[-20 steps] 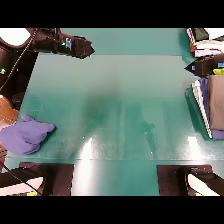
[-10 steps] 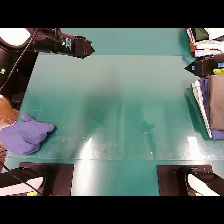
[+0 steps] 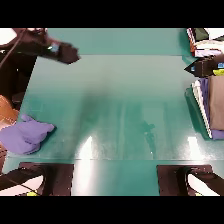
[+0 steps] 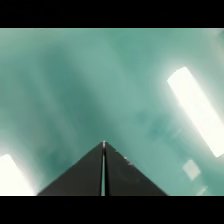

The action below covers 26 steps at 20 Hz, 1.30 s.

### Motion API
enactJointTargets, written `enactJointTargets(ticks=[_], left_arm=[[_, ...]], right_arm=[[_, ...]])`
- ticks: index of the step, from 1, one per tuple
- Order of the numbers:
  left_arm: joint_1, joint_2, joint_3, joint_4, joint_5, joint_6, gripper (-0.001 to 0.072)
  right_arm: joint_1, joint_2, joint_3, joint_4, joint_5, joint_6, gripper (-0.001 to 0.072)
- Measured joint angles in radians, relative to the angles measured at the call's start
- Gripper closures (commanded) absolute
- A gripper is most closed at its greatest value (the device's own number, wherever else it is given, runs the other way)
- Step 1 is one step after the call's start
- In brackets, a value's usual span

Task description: Fold the shirts.

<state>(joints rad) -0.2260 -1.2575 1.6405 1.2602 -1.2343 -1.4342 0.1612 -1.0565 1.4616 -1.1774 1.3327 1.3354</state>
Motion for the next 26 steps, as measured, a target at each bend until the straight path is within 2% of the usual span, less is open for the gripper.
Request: enactJointTargets(ticks=[7,8,9,10,15,16,18,19,23,26], left_arm=[[0.193,0.267,-0.387,0.297,-0.237,-0.001,0.0676],[0.214,0.284,-0.449,0.322,-0.252,-0.003,0.0601],[0.234,0.298,-0.516,0.343,-0.262,-0.006,0.0268],[0.248,0.307,-0.577,0.358,-0.264,-0.012,0.0030],[0.283,0.328,-0.848,0.424,-0.199,-0.085,0.0042],[0.285,0.330,-0.885,0.436,-0.188,-0.098,0.0077],[0.288,0.331,-0.938,0.451,-0.173,-0.118,0.0612],[0.289,0.332,-0.958,0.457,-0.168,-0.126,0.0678],[0.290,0.332,-0.983,0.463,-0.170,-0.141,0.0680],[0.290,0.355,-0.888,0.446,-0.211,-0.147,0.0680]], right_arm=[[0.000,0.000,0.000,0.000,0.002,0.000,0.0695],[0.000,0.000,0.000,0.000,0.002,0.000,0.0695],[0.000,0.000,0.000,0.000,0.002,0.000,0.0695],[0.000,0.000,0.000,0.000,0.002,0.000,0.0695],[0.000,0.000,0.000,0.000,0.002,0.000,0.0695],[0.000,0.000,0.000,0.000,0.002,0.000,0.0695],[0.000,0.000,0.000,0.000,0.002,0.000,0.0695],[0.000,0.000,0.000,0.000,0.002,0.000,0.0695],[0.000,0.000,0.000,0.000,0.001,0.000,0.0695],[0.000,0.000,0.000,0.000,-0.002,0.000,0.0695]])
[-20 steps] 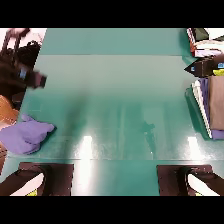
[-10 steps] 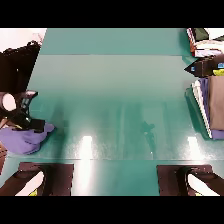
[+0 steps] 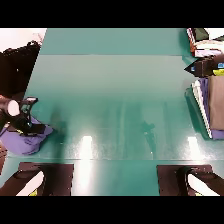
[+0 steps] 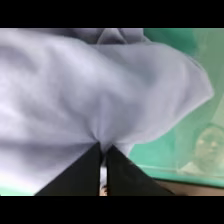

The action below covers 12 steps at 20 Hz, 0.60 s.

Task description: Fold the shirts.

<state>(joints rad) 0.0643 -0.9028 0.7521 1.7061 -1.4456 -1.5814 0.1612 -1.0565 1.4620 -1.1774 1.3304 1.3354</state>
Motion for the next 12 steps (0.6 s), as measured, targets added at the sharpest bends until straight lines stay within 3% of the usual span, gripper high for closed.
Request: enactJointTargets(ticks=[6,12], left_arm=[[-0.050,0.059,0.513,-0.158,-0.085,-0.016,0.0682],[-0.300,0.040,0.837,-0.225,-0.050,-0.073,0.0682]], right_arm=[[0.000,0.000,0.000,0.000,-0.029,0.000,0.0695],[0.000,0.000,0.000,0.000,-0.069,0.000,0.0695]])
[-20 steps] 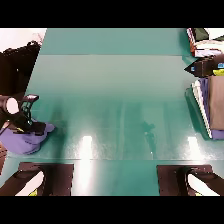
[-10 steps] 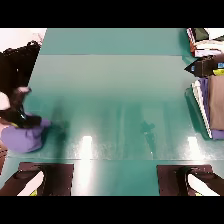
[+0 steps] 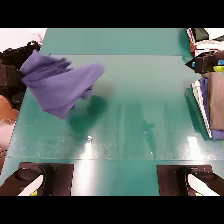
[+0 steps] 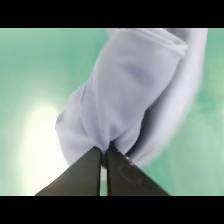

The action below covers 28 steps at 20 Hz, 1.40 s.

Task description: Fold the shirts.

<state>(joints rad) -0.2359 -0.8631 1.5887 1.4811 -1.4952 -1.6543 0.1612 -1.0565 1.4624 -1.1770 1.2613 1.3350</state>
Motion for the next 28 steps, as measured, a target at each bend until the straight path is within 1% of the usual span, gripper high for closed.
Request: enactJointTargets(ticks=[3,5,6,7,8,11,12,14,17,19,23,25,28], left_arm=[[-0.158,-0.089,0.039,-0.024,0.050,-0.013,0.0679],[-0.253,-0.175,0.050,-0.071,0.090,-0.013,0.0676],[-0.294,-0.223,0.053,-0.104,0.108,-0.004,0.0543],[-0.334,-0.274,0.056,-0.144,0.130,0.015,0.0238],[-0.369,-0.323,0.058,-0.185,0.154,0.034,0.0101],[-0.441,-0.459,0.061,-0.269,0.196,0.100,0.0101],[-0.446,-0.488,0.061,-0.270,0.205,0.120,0.0101],[-0.425,-0.525,0.062,-0.226,0.215,0.148,0.0101],[-0.310,-0.553,0.061,-0.126,0.216,0.161,0.0101],[-0.206,-0.568,0.046,-0.106,0.210,0.161,0.0101],[-0.023,-0.588,-0.081,-0.132,0.209,0.166,0.0101],[0.029,-0.592,-0.183,-0.144,0.219,0.191,0.0101],[0.064,-0.594,-0.321,-0.159,0.256,0.234,0.0102]], right_arm=[[0.000,0.000,0.000,0.000,-0.008,0.000,0.0695],[0.000,0.000,0.000,0.000,-0.008,0.000,0.0695],[0.000,0.000,0.000,0.000,-0.009,0.000,0.0695],[0.000,0.000,0.000,0.000,-0.009,0.000,0.0695],[0.000,0.000,0.000,0.000,-0.009,0.000,0.0695],[0.000,0.000,0.000,0.000,-0.009,0.000,0.0695],[0.000,0.000,0.000,0.000,-0.009,0.000,0.0695],[0.000,0.000,0.000,0.000,-0.009,0.000,0.0695],[0.000,0.000,0.000,0.000,-0.009,0.006,0.0695],[0.000,0.000,0.000,0.001,-0.009,0.018,0.0695],[0.000,0.000,0.000,0.001,-0.010,0.032,0.0695],[0.000,0.000,0.000,0.001,-0.010,0.034,0.0695],[0.000,0.000,0.000,0.003,-0.009,0.036,0.0695]])
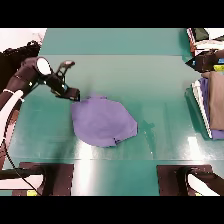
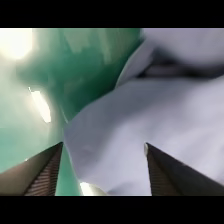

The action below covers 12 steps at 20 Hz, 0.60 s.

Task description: Fold the shirts.

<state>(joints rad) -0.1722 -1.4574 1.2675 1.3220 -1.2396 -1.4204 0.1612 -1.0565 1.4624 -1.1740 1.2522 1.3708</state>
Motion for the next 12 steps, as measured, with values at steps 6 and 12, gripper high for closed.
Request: enactJointTargets(ticks=[6,12], left_arm=[[0.020,0.001,-0.094,-0.019,0.085,0.036,0.0670],[0.024,0.005,-0.070,-0.021,0.083,0.039,0.0670]], right_arm=[[0.000,0.000,-0.080,0.003,0.056,0.018,0.0695],[0.007,-0.018,-0.420,0.100,0.093,0.053,0.0187]])
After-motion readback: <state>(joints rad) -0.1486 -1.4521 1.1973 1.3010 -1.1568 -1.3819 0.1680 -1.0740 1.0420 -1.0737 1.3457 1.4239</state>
